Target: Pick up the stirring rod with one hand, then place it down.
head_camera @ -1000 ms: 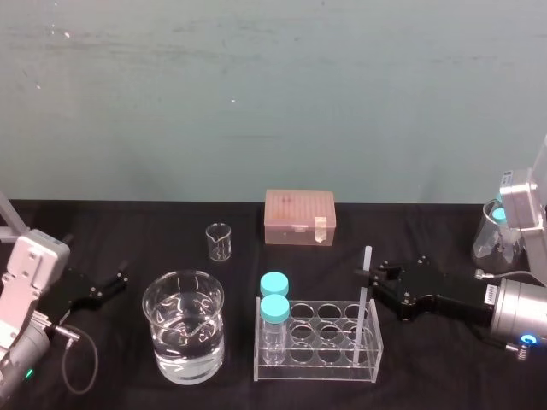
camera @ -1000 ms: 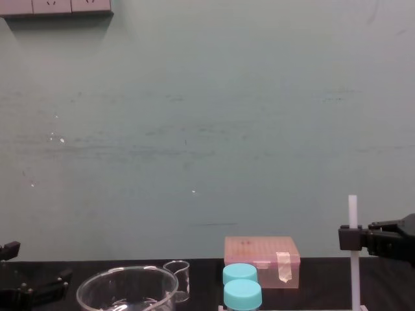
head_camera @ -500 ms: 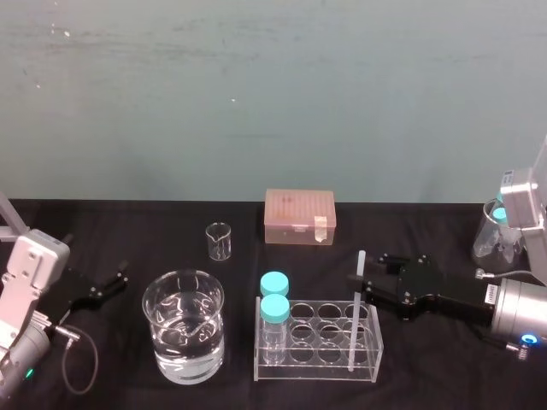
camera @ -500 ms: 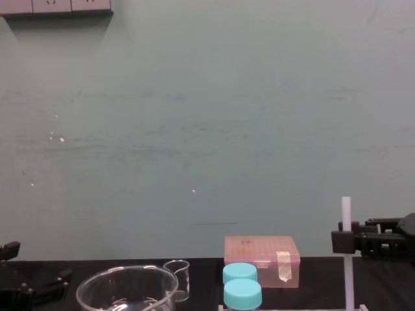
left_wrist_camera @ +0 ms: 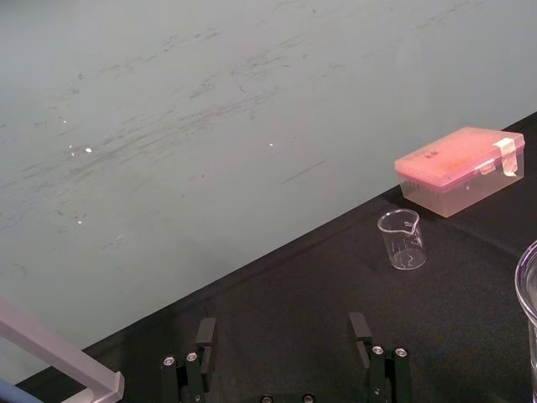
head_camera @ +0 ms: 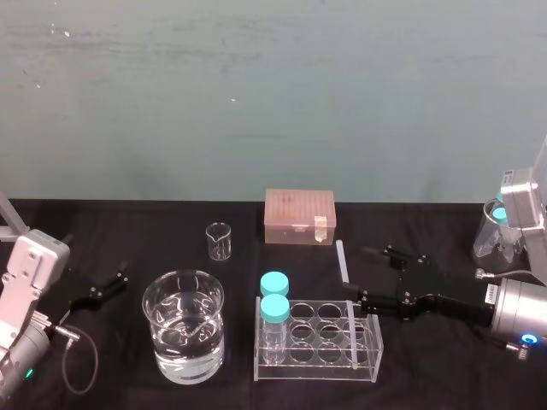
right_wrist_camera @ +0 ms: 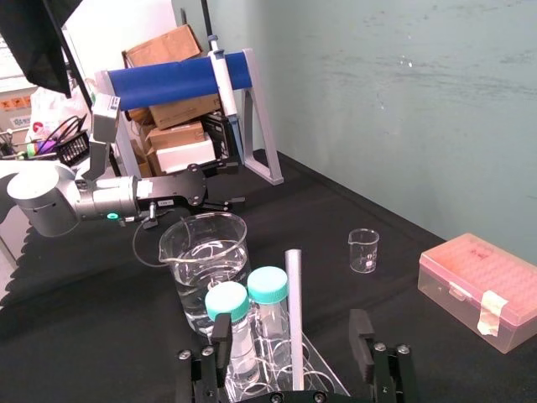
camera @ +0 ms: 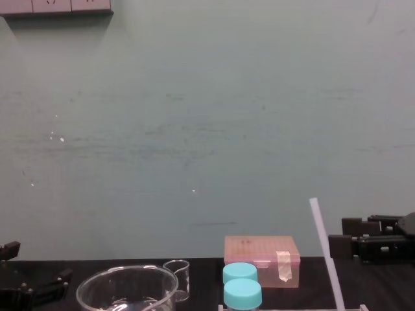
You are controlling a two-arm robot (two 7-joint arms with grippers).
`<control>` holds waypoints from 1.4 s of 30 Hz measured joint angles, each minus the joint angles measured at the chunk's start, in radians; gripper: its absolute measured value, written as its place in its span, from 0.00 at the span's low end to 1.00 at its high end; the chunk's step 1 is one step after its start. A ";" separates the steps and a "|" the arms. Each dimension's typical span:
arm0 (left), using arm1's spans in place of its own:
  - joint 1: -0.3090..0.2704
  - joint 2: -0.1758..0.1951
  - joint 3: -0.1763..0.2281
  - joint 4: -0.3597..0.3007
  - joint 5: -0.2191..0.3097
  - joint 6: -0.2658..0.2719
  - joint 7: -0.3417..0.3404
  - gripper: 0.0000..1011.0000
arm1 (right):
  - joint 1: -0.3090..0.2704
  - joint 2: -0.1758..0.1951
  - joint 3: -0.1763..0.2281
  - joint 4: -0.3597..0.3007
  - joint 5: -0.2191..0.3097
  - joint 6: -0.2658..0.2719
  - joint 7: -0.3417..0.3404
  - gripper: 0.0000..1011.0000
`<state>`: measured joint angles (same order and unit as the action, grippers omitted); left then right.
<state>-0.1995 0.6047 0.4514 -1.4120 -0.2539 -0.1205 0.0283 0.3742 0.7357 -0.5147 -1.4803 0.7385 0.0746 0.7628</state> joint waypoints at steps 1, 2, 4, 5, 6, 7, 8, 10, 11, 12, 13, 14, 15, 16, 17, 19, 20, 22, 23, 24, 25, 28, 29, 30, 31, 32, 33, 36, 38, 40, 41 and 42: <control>0.000 0.000 0.000 0.000 0.000 0.000 0.000 0.99 | 0.000 0.000 0.000 0.000 0.000 0.000 0.000 0.89; 0.000 0.000 0.000 0.000 0.000 0.000 0.000 0.99 | 0.000 0.000 0.000 0.000 0.000 0.000 0.000 0.92; 0.000 0.000 0.000 0.000 0.000 0.000 0.000 0.99 | 0.000 0.000 0.000 0.000 0.000 0.000 0.000 0.96; 0.000 0.000 0.000 0.000 0.000 0.000 0.000 0.99 | 0.000 0.000 0.000 0.000 0.000 0.000 0.000 0.97; 0.000 0.000 0.000 0.000 0.000 0.000 0.000 0.99 | 0.000 0.000 0.001 0.000 0.002 -0.001 0.002 0.99; 0.000 0.000 0.000 0.000 0.000 0.000 0.000 0.99 | 0.000 -0.001 0.004 0.000 0.010 -0.006 0.011 0.99; 0.000 0.000 0.000 0.000 0.000 0.000 0.000 0.99 | 0.000 -0.001 0.004 0.000 0.010 -0.006 0.011 0.99; 0.000 0.000 0.000 0.000 0.000 0.000 0.000 0.99 | 0.002 -0.005 0.012 -0.002 0.023 -0.014 0.024 0.99; 0.000 0.000 0.000 0.000 0.000 0.000 0.000 0.99 | 0.006 -0.008 0.018 -0.003 0.034 -0.020 0.031 0.99; 0.000 0.000 0.000 0.000 0.000 0.000 0.000 0.99 | 0.009 -0.010 0.023 -0.005 0.040 -0.023 0.032 0.99; 0.000 0.000 0.000 0.000 0.000 0.000 0.000 0.99 | 0.013 -0.013 0.028 -0.007 0.046 -0.026 0.033 0.99; 0.000 0.000 0.000 0.000 0.000 0.000 0.000 0.99 | 0.022 -0.018 0.037 -0.010 0.057 -0.031 0.033 0.99; 0.000 0.000 0.000 0.000 0.000 0.000 0.000 0.99 | 0.027 -0.022 0.042 -0.011 0.062 -0.033 0.032 0.99; 0.000 0.000 0.000 0.000 0.000 0.000 0.000 0.99 | 0.032 -0.025 0.046 -0.012 0.067 -0.034 0.032 0.99; 0.000 0.000 0.000 0.000 0.000 0.000 0.000 0.99 | 0.043 -0.035 0.060 -0.016 0.083 -0.037 0.023 0.99; 0.000 0.000 0.000 0.000 0.000 0.000 0.000 0.99 | 0.062 -0.054 0.082 -0.022 0.104 -0.040 -0.008 0.99; 0.000 0.000 0.000 0.000 0.000 0.000 0.000 0.99 | 0.068 -0.061 0.090 -0.025 0.109 -0.041 -0.024 0.99; 0.000 0.000 0.000 0.000 0.000 0.000 0.000 0.99 | 0.078 -0.079 0.107 -0.031 0.114 -0.042 -0.068 0.99; 0.000 0.000 0.000 0.000 0.000 0.000 0.000 0.99 | 0.082 -0.089 0.115 -0.034 0.114 -0.042 -0.103 0.99; 0.000 0.000 0.000 0.000 0.000 0.000 0.000 0.99 | 0.089 -0.110 0.130 -0.039 0.109 -0.041 -0.178 0.99; 0.000 0.000 0.000 0.000 0.000 0.000 0.000 0.99 | 0.092 -0.126 0.139 -0.041 0.099 -0.036 -0.233 0.99; 0.000 0.000 0.000 0.000 0.000 0.000 0.000 0.99 | 0.099 -0.181 0.163 -0.042 0.058 -0.005 -0.435 0.99; 0.000 0.000 0.000 0.000 0.000 0.000 0.000 0.99 | 0.102 -0.195 0.167 -0.040 0.043 0.000 -0.482 0.99; 0.000 0.000 0.000 0.000 0.000 0.000 0.000 0.99 | 0.105 -0.224 0.173 -0.031 0.013 0.010 -0.573 0.99; 0.000 0.000 0.000 0.000 0.000 0.000 0.000 0.99 | 0.105 -0.224 0.173 -0.031 0.013 0.010 -0.573 0.99; 0.000 0.000 0.000 0.000 0.000 0.000 0.000 0.99 | 0.107 -0.255 0.177 -0.021 -0.016 0.024 -0.667 0.99; 0.000 0.000 0.000 0.000 0.000 0.000 0.000 0.99 | 0.108 -0.282 0.178 -0.009 -0.048 0.032 -0.748 0.99; 0.000 0.000 0.000 0.000 0.000 0.000 0.000 0.99 | 0.109 -0.324 0.175 0.019 -0.094 0.039 -0.847 0.99; 0.000 0.000 0.000 0.000 0.000 0.000 0.000 0.99 | 0.108 -0.339 0.169 0.037 -0.118 0.038 -0.877 0.99; 0.000 0.000 0.000 0.000 0.000 0.000 0.000 0.99 | 0.106 -0.355 0.157 0.063 -0.149 0.029 -0.899 0.99; 0.000 0.000 0.000 0.000 0.000 0.000 0.000 0.99 | 0.104 -0.358 0.153 0.072 -0.157 0.024 -0.900 0.99; 0.000 0.000 0.000 0.000 0.000 0.000 0.000 0.99 | 0.101 -0.364 0.145 0.093 -0.173 0.009 -0.899 0.99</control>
<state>-0.1995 0.6047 0.4514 -1.4120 -0.2539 -0.1205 0.0283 0.4754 0.3713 -0.3700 -1.3877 0.5651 0.0833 -0.1365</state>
